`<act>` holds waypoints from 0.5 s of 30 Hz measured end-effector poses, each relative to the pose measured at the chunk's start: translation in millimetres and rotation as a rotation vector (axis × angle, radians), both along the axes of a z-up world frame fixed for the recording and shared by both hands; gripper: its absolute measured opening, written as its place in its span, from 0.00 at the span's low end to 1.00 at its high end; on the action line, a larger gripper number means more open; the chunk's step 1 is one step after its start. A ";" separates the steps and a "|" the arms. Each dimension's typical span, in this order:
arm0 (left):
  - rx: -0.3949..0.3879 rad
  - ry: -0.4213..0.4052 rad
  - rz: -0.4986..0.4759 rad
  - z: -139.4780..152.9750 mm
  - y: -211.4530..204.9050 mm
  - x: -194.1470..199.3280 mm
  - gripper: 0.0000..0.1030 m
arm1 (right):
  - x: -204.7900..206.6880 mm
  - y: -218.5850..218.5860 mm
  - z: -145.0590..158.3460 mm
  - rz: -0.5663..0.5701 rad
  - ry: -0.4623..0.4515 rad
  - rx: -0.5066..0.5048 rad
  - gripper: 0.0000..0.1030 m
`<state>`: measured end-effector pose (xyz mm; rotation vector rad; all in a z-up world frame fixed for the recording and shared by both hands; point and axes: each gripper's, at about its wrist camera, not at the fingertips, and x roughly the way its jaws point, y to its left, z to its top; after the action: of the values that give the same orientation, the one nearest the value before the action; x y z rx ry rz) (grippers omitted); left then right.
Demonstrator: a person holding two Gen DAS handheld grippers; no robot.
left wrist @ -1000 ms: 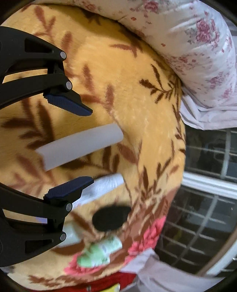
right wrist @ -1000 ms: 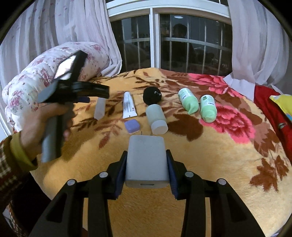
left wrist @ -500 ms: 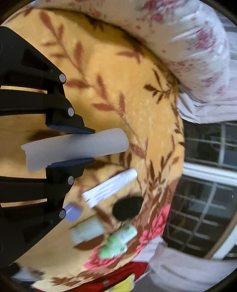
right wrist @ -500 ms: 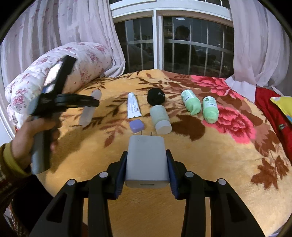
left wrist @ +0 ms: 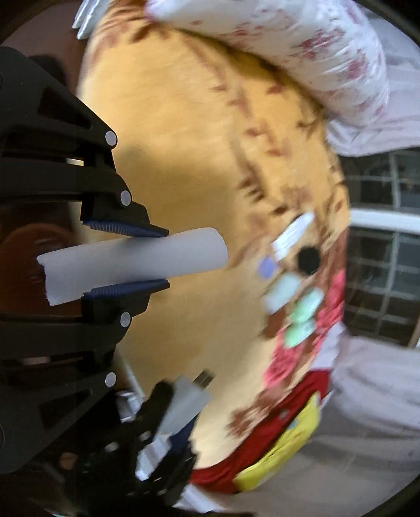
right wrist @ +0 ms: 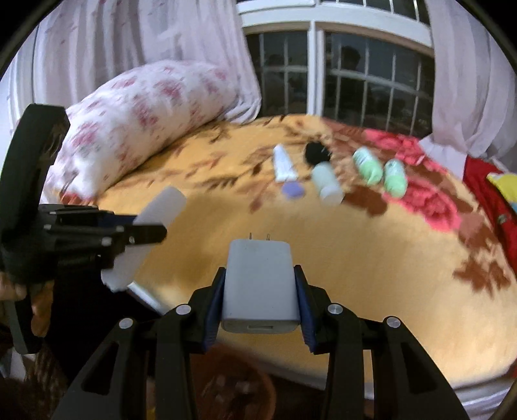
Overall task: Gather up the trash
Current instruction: 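Lower both tools to the orange bin and release the charger and tube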
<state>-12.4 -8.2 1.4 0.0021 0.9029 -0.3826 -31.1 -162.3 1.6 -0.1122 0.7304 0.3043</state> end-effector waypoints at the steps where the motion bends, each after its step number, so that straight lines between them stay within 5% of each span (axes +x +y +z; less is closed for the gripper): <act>1: -0.002 0.036 -0.022 -8.9 -1.9 -9.2 0.25 | -7.7 1.8 -7.5 0.015 0.034 0.008 0.39; 9: 0.044 0.284 -0.110 -89.4 -10.4 -49.0 0.25 | -49.3 13.5 -98.3 0.041 0.336 0.047 0.39; 15: 0.067 0.396 -0.136 -123.8 -14.6 -56.6 0.29 | -57.5 15.8 -129.2 0.025 0.419 0.003 0.39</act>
<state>-68.9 -22.8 -122.5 0.0510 1.3112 -0.4885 -88.7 -146.5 -127.6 -0.0546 1.1441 0.3573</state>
